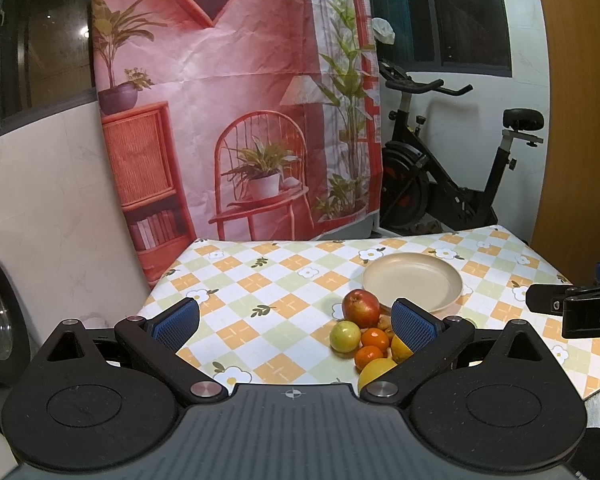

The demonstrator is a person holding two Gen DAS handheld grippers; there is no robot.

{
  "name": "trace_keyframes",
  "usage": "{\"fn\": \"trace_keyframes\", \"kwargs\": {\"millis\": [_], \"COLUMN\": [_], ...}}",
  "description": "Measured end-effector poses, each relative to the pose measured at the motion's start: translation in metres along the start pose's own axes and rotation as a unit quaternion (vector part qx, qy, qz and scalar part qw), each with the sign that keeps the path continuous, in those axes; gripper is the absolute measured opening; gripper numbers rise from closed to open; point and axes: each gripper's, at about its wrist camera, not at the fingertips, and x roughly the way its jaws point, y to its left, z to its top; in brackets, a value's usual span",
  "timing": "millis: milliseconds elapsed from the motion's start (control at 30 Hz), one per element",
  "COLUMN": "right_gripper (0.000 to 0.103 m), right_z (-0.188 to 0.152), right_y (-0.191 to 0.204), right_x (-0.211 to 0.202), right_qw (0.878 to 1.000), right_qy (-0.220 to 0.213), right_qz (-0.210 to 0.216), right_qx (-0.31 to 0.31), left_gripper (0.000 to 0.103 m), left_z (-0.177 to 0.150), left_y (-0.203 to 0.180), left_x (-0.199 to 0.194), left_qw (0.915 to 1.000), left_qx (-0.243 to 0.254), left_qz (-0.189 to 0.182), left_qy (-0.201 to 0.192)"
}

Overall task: Organize fruits
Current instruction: 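Move the left tool down toward the red apple in the fruit pile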

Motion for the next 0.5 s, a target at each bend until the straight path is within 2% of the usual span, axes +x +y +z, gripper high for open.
{"fn": "trace_keyframes", "kwargs": {"millis": [133,200,400,500], "right_gripper": [0.103,0.103,0.103,0.103], "right_z": [0.000,-0.007,0.002,0.004], "right_y": [-0.009,-0.016,-0.038,-0.047], "right_x": [0.003,0.017,0.037,0.051], "right_qw": [1.000,1.000,0.998,0.997], "right_qy": [0.000,-0.007,-0.047,-0.071], "right_qz": [0.015,0.018,0.026,0.011], "right_qx": [0.007,0.014,0.021,0.014], "left_gripper": [0.103,0.103,0.102,0.102], "left_z": [0.000,0.003,0.008,0.007], "left_y": [0.000,-0.001,0.000,0.003], "left_x": [0.006,0.011,0.038,0.057], "left_qw": [0.9999,0.9997,0.9998,0.9997], "left_qx": [0.013,0.022,0.019,0.005], "left_qz": [0.000,0.004,-0.006,-0.022], "left_qy": [0.001,-0.003,-0.001,0.008]}}
